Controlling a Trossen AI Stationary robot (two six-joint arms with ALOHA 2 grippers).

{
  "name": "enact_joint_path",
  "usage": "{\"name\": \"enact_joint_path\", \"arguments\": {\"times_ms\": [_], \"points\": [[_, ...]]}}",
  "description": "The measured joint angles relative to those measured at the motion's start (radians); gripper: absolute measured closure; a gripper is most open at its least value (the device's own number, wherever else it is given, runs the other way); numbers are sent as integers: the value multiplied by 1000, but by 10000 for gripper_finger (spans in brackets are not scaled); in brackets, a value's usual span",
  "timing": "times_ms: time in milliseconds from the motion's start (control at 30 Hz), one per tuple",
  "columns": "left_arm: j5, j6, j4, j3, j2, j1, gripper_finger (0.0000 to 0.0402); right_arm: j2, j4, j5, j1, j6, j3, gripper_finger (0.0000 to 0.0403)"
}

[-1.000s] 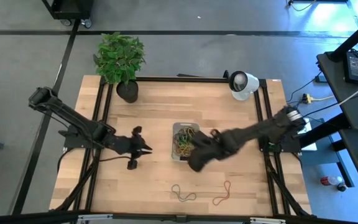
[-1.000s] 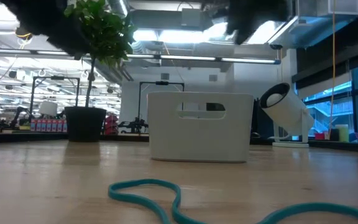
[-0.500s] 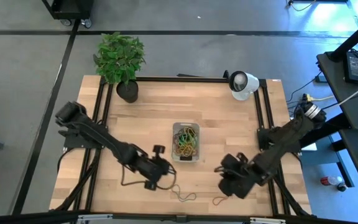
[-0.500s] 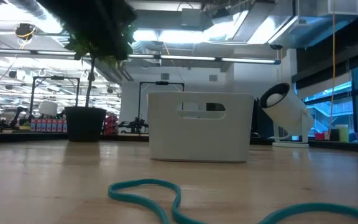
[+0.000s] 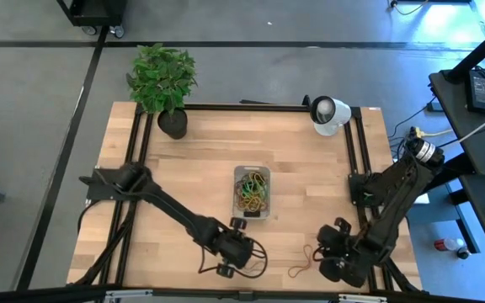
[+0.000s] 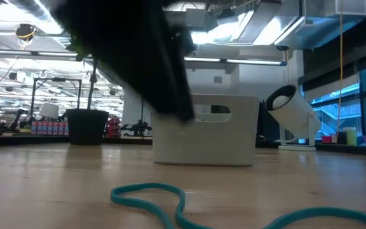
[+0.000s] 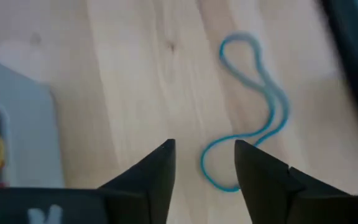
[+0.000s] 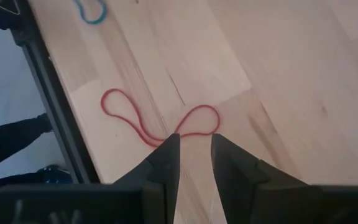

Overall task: Pick and place rubber bands into bin
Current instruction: Put the blue rubber band into the gray bin

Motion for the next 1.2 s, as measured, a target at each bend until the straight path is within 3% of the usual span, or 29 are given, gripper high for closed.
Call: {"name": "enact_joint_path", "arguments": {"times_ms": [267, 367, 500, 567, 767, 933, 1200], "points": [[27, 0, -11, 8, 111, 0, 243, 0, -1, 61, 54, 0, 0, 309], [41, -2, -10, 10, 133, 0, 281, 0, -2, 66, 64, 0, 0, 309], [53, -42, -11, 9, 141, -2, 377, 0, -7, 92, 74, 0, 0, 309], [52, -49, -11, 9, 141, -5, 392, 0, -8, 102, 75, -1, 0, 309], [76, -143, -75, 59, 101, -14, 399, 0, -26, 107, 74, -2, 0, 309], [64, -240, -158, 187, -8, 5, 399, 0, -32, 138, 74, -1, 0, 309], [-66, -145, -280, 287, -167, 72, 400, 0, -31, 216, 49, -1, 0, 309]]}}
